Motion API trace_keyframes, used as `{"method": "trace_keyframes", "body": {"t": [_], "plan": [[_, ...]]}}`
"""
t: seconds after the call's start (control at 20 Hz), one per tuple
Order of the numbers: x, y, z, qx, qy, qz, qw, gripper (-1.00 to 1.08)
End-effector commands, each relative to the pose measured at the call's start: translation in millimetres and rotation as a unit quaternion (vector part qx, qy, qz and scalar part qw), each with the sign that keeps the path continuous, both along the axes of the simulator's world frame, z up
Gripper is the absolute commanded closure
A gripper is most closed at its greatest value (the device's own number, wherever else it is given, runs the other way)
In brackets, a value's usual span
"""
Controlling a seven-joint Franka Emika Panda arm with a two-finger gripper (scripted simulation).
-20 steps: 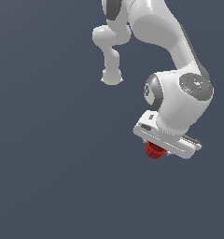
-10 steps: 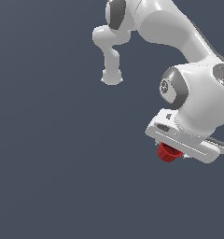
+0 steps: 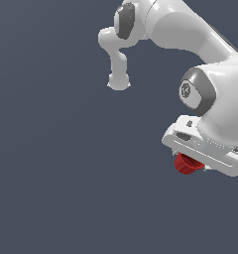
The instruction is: Pick up the object and move it to a goal position.
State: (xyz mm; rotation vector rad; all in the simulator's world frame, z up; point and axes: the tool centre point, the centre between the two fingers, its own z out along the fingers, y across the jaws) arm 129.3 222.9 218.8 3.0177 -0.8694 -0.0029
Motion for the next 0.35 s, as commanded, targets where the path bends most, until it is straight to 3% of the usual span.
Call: {"method": "trace_keyframes", "body": {"t": [0.0, 0.3], "plan": [[2.1, 1.9, 3.3, 0.0, -0.001, 0.0, 1.0, 1.08], [3.5, 3.5, 4.8, 0.0, -0.001, 0.0, 1.0, 1.08]]}}
